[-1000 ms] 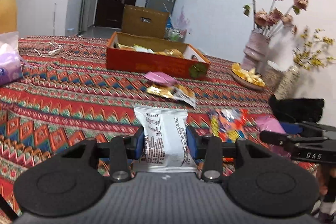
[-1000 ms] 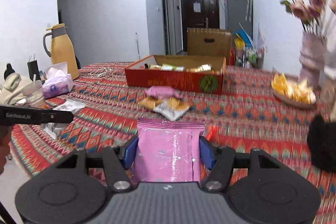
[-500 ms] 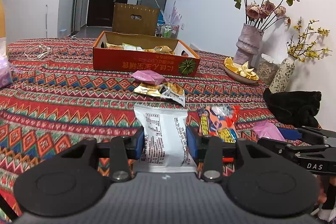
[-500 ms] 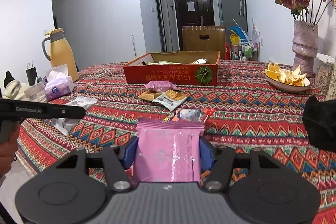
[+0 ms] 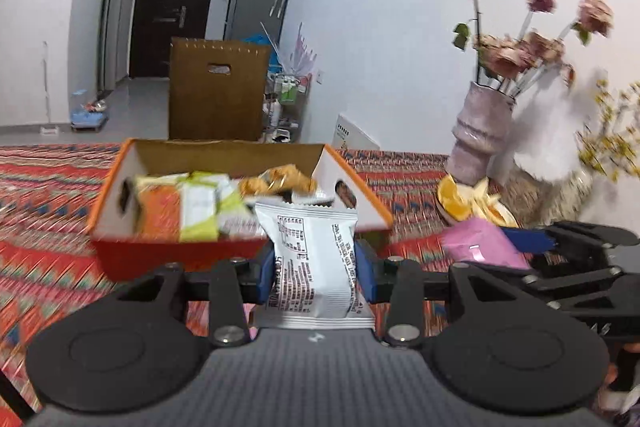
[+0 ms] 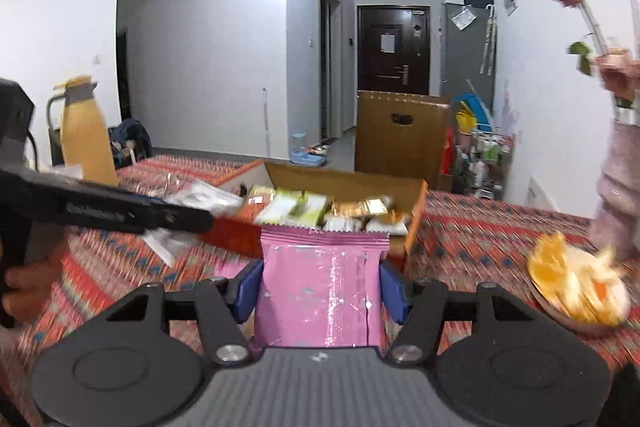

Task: Organize snacks
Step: 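Carry both packets into the orange box and open both tools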

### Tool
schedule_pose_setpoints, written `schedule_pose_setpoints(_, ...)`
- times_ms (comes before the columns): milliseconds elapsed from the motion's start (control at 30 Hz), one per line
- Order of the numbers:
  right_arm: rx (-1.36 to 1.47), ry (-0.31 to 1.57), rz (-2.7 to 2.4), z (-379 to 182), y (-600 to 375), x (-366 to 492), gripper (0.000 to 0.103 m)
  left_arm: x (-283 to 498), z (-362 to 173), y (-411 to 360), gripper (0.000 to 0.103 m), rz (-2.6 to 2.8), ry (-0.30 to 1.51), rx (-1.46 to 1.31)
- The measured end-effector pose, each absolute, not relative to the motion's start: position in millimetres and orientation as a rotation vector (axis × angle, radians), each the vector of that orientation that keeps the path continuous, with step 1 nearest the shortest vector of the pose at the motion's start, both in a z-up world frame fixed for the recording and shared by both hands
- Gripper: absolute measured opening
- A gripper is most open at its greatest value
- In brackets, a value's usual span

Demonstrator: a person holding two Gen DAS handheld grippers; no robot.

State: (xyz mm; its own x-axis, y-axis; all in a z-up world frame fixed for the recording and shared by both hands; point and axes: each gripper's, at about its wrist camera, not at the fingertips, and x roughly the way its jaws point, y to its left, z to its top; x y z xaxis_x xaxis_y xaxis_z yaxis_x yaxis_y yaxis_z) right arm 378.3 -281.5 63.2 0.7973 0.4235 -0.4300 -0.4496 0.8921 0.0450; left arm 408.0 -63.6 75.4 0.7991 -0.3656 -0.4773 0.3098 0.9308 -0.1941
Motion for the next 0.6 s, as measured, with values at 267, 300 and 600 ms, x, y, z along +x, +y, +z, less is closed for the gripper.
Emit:
schedule_pose_setpoints(267,-0.083,0.56,0.418,30.1,-252.8,517.3,0.06,557.1,60.4,-100.6,0.041,-0.358,0.612,-0.087)
schedule_pose_setpoints(300,-0.097,0.573,0.398,23.8,-250.6,528.1,0.06,569.8,57.7,-104.4,0.041,-0.349,0.616,-0.073)
schedule_pose_setpoints(600,-0.106,0.59,0.379,-2.3,-243.0,555.8,0.071,632.7,23.8,-132.8,0.058,-0.402,0.684,-0.048)
